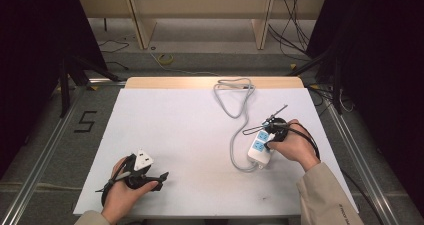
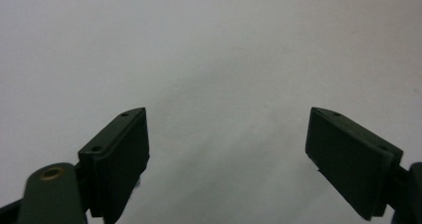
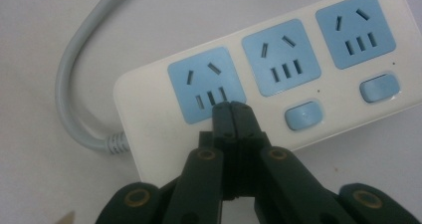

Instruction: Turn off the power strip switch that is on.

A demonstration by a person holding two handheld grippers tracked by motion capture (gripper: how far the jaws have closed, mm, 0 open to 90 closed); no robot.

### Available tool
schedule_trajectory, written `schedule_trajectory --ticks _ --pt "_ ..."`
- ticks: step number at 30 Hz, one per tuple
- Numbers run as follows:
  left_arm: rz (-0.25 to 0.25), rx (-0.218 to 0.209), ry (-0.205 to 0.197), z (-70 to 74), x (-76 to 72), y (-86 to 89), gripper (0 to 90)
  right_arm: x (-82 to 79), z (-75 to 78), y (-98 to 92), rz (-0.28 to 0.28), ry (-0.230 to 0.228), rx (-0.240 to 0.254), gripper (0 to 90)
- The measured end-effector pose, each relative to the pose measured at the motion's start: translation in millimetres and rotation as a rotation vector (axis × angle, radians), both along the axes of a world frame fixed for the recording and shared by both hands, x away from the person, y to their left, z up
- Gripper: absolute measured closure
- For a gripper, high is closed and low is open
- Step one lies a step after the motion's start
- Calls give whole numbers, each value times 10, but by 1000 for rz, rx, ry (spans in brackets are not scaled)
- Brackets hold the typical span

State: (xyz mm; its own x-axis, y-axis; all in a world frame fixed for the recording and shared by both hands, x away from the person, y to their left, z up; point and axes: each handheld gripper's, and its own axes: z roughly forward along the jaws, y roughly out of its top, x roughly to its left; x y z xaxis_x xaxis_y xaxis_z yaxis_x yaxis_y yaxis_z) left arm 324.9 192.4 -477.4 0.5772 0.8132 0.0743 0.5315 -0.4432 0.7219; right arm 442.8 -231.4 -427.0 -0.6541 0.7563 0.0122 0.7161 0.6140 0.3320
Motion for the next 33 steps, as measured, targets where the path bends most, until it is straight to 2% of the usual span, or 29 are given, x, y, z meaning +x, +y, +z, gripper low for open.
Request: schedule_trajectory --ticks 13,23,33 --pt "-1 1 -4 4 -3 2 171 -15 -11 21 -1 6 -16 900" --pt "0 1 -8 7 -10 -1 171 -31 -17 44 -6 -6 -33 900" --pt "-1 4 -11 4 -9 -4 171 -31 -21 37 -18 -4 -26 900"
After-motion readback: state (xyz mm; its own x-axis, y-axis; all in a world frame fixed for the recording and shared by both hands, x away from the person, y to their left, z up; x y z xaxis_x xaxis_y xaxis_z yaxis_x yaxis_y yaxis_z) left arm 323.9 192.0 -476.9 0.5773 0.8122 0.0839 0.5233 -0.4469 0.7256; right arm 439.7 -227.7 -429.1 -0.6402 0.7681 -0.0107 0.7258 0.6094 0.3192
